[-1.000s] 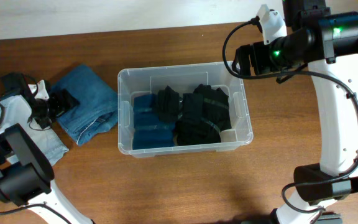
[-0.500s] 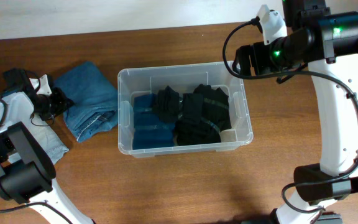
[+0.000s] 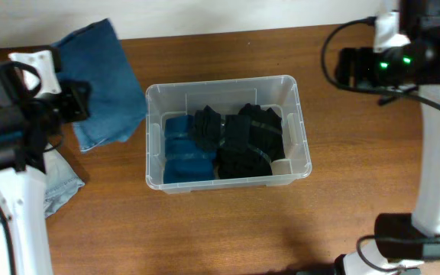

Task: Pack container
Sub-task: 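Lay the blue jeans over the right side of the container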

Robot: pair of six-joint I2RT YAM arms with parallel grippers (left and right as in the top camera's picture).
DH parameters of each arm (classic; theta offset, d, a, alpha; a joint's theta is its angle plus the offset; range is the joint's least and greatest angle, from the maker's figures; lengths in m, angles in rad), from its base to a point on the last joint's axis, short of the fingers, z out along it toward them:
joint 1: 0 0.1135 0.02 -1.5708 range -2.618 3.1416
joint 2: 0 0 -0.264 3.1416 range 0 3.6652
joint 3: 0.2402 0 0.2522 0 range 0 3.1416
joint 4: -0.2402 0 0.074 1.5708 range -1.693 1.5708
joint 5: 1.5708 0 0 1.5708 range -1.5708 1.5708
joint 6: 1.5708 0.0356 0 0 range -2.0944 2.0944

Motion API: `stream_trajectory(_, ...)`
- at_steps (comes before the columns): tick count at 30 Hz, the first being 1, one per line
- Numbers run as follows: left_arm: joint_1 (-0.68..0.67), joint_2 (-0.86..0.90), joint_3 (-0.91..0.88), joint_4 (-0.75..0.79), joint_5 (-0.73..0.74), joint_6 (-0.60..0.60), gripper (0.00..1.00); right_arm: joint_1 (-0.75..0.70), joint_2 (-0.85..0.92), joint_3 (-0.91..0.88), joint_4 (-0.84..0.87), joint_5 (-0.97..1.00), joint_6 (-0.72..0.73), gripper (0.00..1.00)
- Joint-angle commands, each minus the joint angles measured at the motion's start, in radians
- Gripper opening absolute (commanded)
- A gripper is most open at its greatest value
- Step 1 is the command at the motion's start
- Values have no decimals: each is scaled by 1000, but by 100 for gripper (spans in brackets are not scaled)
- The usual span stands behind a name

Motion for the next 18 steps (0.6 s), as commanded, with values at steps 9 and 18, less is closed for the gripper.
stream_trajectory(9, -582, -126, 24, 160, 26, -306, 0, -241, -86, 6, -46, 1, 98, 98)
stream_trajectory(18, -842, 66, 23, 212, -128, -478, 1, -241, -85, 6, -47, 1, 98, 98)
